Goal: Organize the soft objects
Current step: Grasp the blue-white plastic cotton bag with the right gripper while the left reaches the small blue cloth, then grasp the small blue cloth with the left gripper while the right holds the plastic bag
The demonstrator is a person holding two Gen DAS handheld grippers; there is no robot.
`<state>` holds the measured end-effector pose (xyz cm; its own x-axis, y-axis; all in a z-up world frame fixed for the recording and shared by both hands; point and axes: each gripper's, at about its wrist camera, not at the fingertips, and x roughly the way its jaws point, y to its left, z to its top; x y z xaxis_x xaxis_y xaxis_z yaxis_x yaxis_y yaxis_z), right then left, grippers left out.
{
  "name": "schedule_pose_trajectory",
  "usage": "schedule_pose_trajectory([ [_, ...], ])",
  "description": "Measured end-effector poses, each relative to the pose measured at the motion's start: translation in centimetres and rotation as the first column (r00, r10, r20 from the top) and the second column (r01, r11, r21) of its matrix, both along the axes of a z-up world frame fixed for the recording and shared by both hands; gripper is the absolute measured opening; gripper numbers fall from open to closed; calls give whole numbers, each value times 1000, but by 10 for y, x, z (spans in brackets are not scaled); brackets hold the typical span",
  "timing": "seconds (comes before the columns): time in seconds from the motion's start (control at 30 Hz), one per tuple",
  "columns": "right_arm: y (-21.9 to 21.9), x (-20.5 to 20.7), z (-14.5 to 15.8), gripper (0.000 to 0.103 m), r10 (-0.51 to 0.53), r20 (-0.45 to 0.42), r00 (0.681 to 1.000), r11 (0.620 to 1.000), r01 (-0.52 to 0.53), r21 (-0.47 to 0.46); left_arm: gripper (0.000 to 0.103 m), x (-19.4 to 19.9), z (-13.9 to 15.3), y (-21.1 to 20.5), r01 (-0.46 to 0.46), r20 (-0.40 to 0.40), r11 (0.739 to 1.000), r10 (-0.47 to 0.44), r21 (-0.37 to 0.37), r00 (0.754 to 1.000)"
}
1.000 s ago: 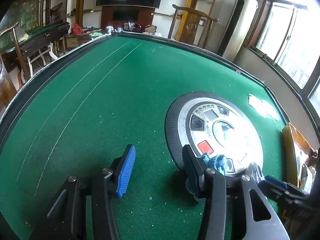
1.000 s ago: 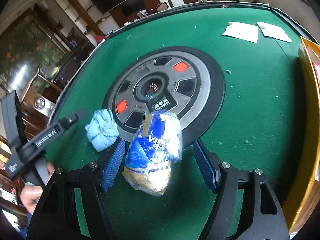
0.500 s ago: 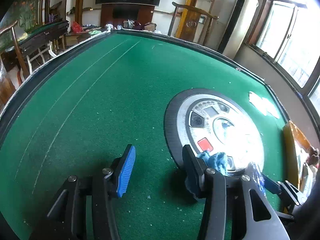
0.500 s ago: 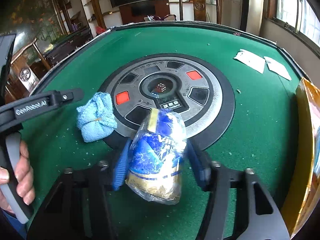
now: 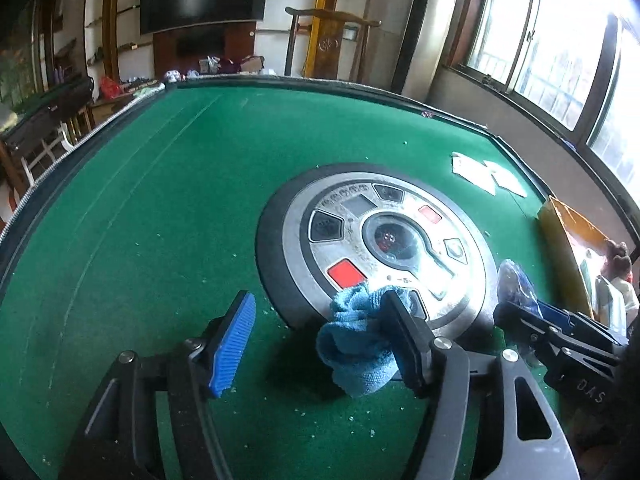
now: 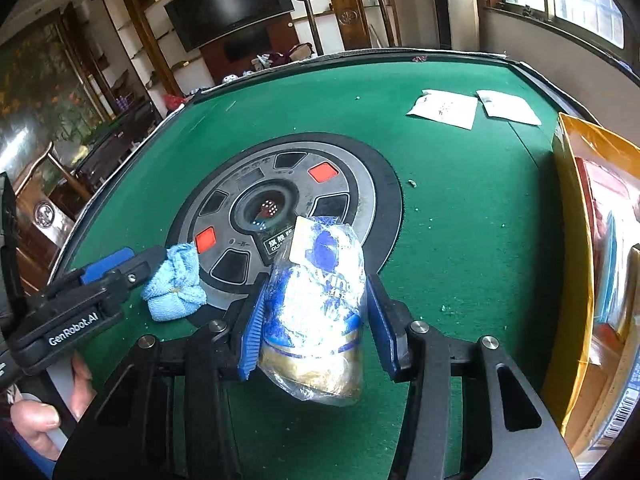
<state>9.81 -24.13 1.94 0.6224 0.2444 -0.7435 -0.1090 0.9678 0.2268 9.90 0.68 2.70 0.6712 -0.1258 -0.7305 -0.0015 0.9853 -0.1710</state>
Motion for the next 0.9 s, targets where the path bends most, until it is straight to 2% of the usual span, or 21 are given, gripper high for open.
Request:
schedule_pose_trajectory([
  [0.1, 1, -2, 3, 46, -3, 11, 1000, 1000, 4, -12, 72, 0, -1, 0, -16, 6, 1000, 16, 10, 1000],
  [0.23, -1, -3, 5, 46, -7, 23, 1000, 1000, 7, -12, 72, 0, -1, -2, 2, 10, 1000, -2, -6, 1000],
  [0.57, -9, -4, 10, 46, -31, 45, 999, 1000, 31, 2, 73, -9, 3, -21, 81, 34, 996, -83, 36, 996],
  [0.9, -11, -5, 11, 47, -32, 46, 998, 999, 32, 11, 75, -6, -7, -30, 151, -12, 988, -151, -15, 988],
])
